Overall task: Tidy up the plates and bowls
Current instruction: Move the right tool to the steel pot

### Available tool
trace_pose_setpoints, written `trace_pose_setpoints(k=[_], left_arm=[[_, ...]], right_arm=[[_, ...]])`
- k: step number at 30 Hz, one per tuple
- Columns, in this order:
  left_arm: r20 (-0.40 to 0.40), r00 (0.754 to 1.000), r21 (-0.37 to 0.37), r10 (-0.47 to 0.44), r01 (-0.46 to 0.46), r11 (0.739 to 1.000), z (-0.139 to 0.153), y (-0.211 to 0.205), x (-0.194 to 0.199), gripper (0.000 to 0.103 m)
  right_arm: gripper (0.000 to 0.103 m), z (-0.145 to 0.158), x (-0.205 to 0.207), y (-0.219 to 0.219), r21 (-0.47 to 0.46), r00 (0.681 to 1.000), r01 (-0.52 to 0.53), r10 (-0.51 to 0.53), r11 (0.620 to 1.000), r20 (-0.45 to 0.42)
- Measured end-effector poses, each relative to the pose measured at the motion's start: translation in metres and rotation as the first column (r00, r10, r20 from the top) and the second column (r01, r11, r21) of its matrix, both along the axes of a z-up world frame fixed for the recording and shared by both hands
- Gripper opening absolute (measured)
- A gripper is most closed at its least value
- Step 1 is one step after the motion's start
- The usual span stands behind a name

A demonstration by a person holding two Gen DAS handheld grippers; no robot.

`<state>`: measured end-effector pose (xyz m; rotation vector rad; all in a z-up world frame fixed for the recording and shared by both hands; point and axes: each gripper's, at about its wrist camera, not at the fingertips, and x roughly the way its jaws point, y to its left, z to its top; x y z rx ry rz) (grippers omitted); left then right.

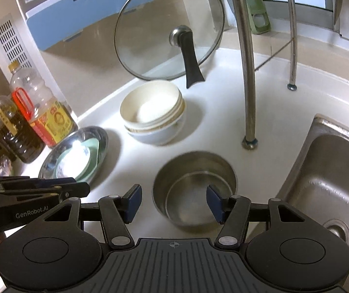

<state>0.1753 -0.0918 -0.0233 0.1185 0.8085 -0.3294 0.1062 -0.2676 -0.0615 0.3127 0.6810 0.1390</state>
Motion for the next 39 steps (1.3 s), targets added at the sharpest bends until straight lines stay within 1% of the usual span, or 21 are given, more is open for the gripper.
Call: trace_pose_setpoints(k=[10, 24, 39], left_arm=[[-0.05, 0.998, 0.015, 0.025, -0.024, 1.0, -0.016, -0.005, -0.014, 0.02], [-0.098, 0.995, 0.036, 0.03, -0.026, 0.999, -0.034, -0.016, -0.023, 0.02], [-0.119, 0.993, 0.018, -0.014, 0.016, 1.0, -0.037, -0.032, -0.018, 0.02]], right_arm=[[0.059, -0.017, -0.014, 0.0, -0.004, 0.998, -0.016, 0.016, 1.0, -0.058], [0.059, -0.036, -0.021, -0.01, -0.033, 0.994, -0.015, 0.012, 0.999, -0.106], [0.059, -0.041, -0.019, -0.031, -0.052, 0.992, 0.042, -0.048, 0.998, -0.121]])
